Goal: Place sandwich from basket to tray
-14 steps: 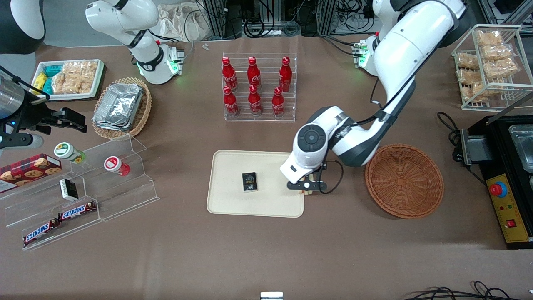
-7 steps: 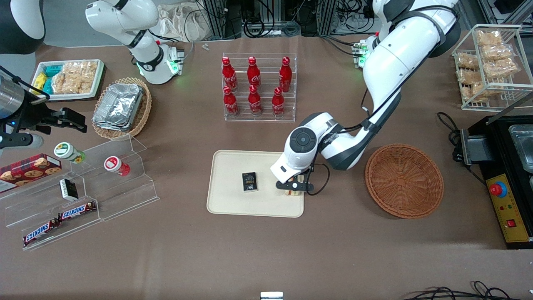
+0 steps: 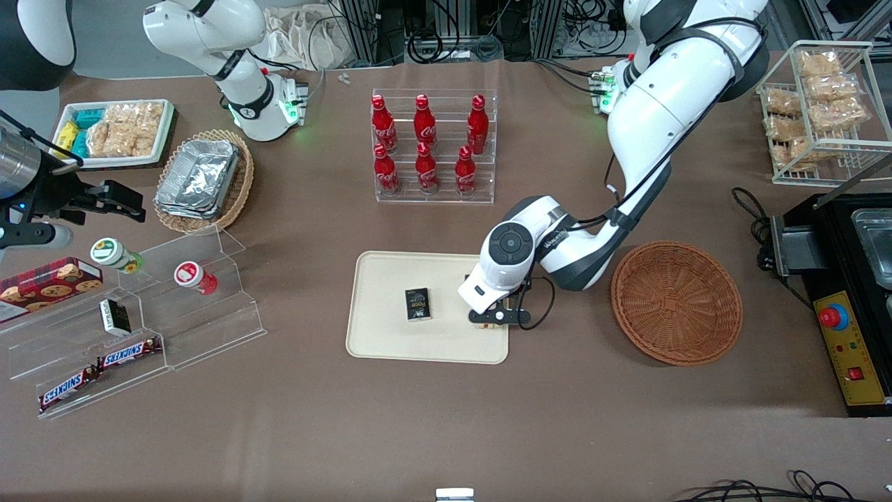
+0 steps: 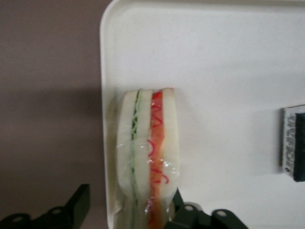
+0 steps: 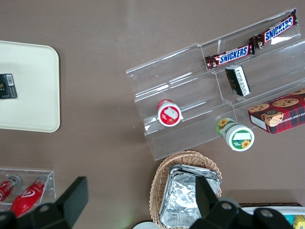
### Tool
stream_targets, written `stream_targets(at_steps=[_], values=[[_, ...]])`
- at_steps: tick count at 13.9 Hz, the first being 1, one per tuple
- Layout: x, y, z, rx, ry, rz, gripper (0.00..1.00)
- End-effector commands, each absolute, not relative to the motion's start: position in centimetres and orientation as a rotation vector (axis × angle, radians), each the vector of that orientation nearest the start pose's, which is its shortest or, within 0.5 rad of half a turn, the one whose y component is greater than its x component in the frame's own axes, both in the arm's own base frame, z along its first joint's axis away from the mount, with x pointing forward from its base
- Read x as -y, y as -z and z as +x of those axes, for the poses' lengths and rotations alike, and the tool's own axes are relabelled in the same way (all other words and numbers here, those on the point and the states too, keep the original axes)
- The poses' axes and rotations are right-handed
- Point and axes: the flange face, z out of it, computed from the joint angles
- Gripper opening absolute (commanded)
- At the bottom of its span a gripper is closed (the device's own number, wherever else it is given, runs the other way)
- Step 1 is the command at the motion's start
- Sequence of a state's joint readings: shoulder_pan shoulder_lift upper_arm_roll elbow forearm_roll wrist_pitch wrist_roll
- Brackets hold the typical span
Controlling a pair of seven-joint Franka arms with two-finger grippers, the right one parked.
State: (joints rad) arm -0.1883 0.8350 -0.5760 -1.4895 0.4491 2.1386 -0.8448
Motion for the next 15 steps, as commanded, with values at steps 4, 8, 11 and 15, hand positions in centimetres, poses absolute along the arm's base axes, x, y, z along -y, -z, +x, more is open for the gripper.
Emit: stream_targets(at_steps=[4,8,11,15], values=[[39.6,-30.6,59.6,-0.072,-0.256,-3.046,1.0],[32.1,-40.2,60.5,-0.091,-0.237,-2.92,0.99],[26.9,-44.1,61.2,-0.178,-0.265,-2.864,0.98],[21.3,-46.8,62.2,-0.158,-0.277,-2.835,0.99]])
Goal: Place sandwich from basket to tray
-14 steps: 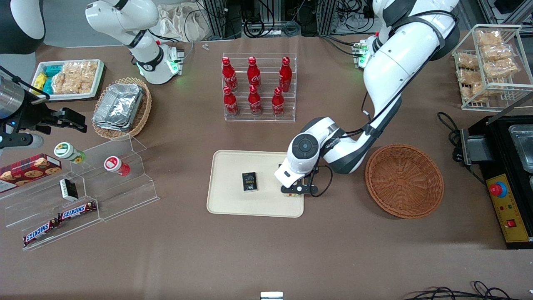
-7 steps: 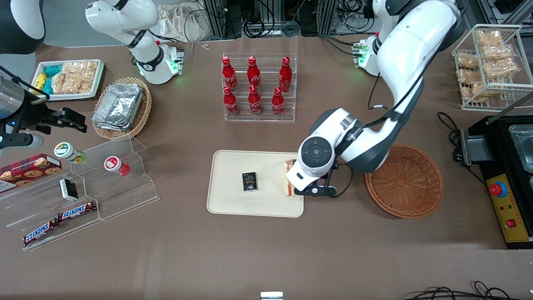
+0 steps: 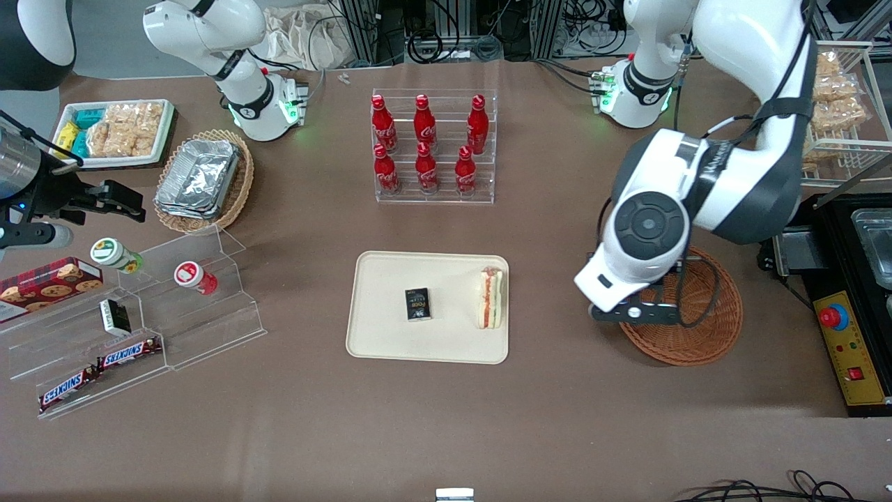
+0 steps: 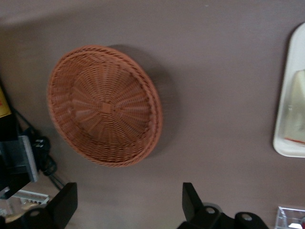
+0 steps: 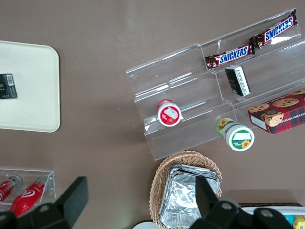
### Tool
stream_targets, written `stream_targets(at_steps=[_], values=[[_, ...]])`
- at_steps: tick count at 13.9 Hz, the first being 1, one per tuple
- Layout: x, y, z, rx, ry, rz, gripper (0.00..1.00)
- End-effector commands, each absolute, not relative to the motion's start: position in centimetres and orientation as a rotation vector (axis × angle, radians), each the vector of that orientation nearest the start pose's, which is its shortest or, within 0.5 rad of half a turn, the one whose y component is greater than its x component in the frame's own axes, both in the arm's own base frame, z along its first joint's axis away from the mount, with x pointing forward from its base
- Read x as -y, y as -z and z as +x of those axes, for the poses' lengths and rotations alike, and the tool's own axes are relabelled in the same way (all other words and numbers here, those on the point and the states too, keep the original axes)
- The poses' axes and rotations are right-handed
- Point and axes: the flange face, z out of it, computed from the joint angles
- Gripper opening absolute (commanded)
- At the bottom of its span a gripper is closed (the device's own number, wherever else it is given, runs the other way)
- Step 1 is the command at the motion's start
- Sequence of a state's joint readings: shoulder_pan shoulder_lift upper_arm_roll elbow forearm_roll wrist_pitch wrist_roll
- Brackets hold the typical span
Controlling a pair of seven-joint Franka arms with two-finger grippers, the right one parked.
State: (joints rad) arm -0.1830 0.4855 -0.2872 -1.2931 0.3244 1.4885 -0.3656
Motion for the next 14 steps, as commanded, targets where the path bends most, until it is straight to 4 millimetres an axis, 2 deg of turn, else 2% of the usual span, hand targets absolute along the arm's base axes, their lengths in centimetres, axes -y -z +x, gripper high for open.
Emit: stream_targets(at_steps=[1,2,5,8,10,14], values=[[20.0,-47.8,62.2,-0.179,-0.299,-2.866,1.0],[16.4,-49.3,62.6,-0.163,-0.298,-2.893,1.0],[9.2,-51.1,62.7,-0.303,-0.334,-2.945,1.0],[4.8,-51.6,63.0,-0.338,-0.347,-3.005,1.0],[2.5,-52.0,63.0,-0.332,-0.342,-3.054,1.0],[1.3,-52.0,63.1,-0.266,-0.334,-3.09,1.0]])
